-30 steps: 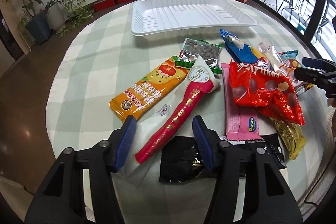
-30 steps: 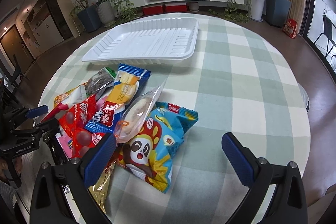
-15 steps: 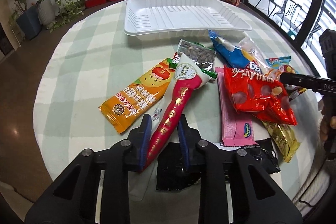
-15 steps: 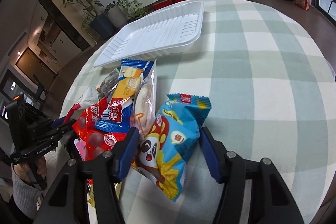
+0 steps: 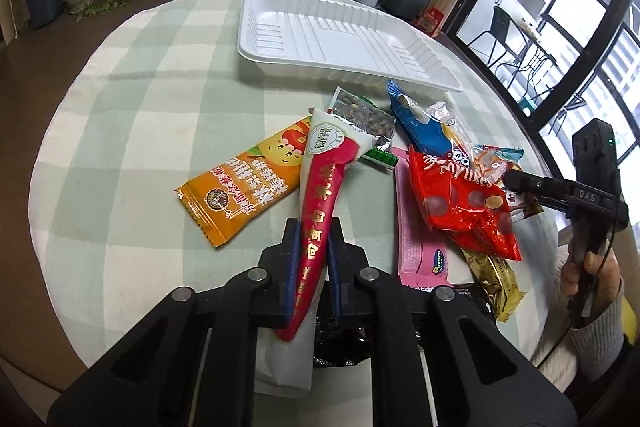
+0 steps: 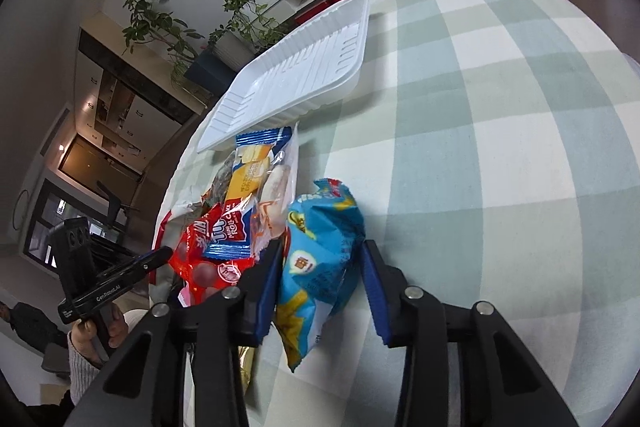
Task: Organize snacks
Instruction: 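Close the left tool on the tube packet while the right tool grasps the blue panda bag, then carry both packets over the white tray and release them inside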
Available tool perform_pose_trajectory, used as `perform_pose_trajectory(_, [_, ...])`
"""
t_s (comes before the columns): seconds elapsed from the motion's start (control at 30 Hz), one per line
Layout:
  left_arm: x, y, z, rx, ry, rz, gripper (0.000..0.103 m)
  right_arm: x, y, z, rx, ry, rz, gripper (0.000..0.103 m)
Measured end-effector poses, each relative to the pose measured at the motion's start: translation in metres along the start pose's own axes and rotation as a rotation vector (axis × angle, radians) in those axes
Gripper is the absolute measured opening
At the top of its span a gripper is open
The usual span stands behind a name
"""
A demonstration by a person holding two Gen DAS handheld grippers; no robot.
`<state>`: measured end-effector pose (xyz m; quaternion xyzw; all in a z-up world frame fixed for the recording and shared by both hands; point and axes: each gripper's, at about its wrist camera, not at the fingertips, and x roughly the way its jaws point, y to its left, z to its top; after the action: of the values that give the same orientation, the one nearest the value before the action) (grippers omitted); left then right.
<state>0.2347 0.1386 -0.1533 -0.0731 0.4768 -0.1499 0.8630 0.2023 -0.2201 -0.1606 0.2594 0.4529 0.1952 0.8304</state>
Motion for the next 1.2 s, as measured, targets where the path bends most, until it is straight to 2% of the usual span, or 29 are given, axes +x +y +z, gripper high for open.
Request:
perform_pose_trajectory(0.07, [-0.003,0.000,-0.001,-0.002,0.001,-0.005,0.010,-0.002,0.000,0.000,0.008,-0.006,0.015,0.037])
perform_pose_trajectory(0.1, [-0.003,0.000,-0.001,-0.003,0.003,-0.008,0.010,-0.003,0.000,0.000,0.013,-0.012,0.033,0.030])
perform_pose_trajectory(0.13, [-0.004,0.001,-0.002,-0.006,0.003,-0.011,0.010,-0.004,0.000,0.001,0.019,-0.017,0.039,0.029])
perform_pose_trajectory(0.33, [-0.012,0.006,-0.004,-0.036,-0.003,-0.040,0.010,-0.010,-0.008,0.004,0.054,-0.038,0.065,0.027])
perform_pose_trajectory(0.73, [-0.034,0.008,-0.005,-0.070,-0.030,-0.065,0.010,-0.018,-0.029,0.000,0.174,-0.056,0.189,0.027])
perform_pose_trajectory(0.93, [-0.046,0.005,0.000,-0.084,-0.045,-0.101,0.010,-0.020,-0.044,-0.002,0.263,-0.065,0.287,0.027])
perform_pose_trajectory(1.2, [-0.055,0.000,0.023,-0.120,-0.072,-0.179,0.010,-0.021,-0.040,0.018,0.317,-0.091,0.426,0.027])
